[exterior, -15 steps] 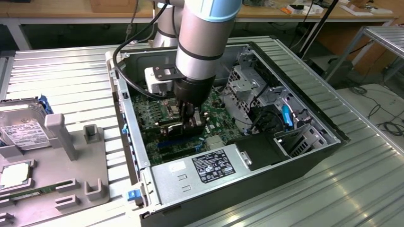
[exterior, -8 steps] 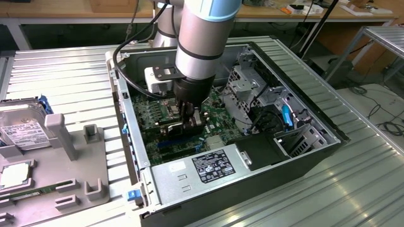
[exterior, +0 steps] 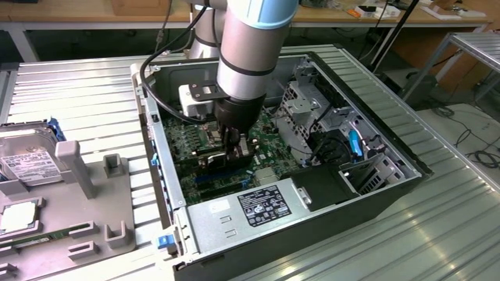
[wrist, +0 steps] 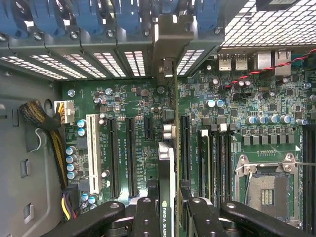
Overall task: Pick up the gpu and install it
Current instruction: 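Insert the gpu into the slot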
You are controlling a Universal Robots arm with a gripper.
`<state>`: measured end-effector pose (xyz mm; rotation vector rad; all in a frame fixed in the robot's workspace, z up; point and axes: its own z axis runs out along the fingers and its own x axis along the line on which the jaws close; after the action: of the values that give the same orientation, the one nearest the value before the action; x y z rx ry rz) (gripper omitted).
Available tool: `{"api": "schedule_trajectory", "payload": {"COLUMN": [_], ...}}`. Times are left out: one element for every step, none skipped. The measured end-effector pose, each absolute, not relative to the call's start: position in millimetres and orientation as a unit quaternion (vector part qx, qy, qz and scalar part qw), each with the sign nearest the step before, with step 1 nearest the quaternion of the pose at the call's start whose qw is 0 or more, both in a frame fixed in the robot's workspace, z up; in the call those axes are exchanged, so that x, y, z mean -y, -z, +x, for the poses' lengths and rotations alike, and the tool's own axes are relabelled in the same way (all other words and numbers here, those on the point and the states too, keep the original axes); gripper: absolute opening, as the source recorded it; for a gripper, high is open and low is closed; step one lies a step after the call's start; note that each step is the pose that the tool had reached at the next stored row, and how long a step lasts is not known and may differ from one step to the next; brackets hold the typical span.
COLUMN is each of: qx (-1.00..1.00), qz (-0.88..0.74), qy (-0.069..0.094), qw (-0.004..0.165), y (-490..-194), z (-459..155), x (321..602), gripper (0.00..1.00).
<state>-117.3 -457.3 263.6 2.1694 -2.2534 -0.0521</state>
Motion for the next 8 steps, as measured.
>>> {"api": "schedule_trajectory", "payload": {"qx": [0.720,0.720,0.720,0.720,0.720,0.720,0.720,0.720], "qz": [0.693,0.693,0.693,0.693,0.693,0.693,0.693,0.693], "qy": [0.017,0.017,0.017,0.017,0.017,0.017,0.017,0.016], "qw": [0.007,0.007,0.007,0.007,0.007,0.007,0.007,0.006], "y": [-263.6,-263.6,-263.6,-263.6,-263.6,-263.6,-263.5,-263.1], "z": [-117.3,-117.3,-117.3,-117.3,-117.3,-117.3,-117.3,-117.6], "x": [457.3,457.3,457.3,457.3,457.3,457.3,457.3,457.3], "gripper": [0.27,0.27,0.27,0.27,0.27,0.27,0.27,0.27]}}
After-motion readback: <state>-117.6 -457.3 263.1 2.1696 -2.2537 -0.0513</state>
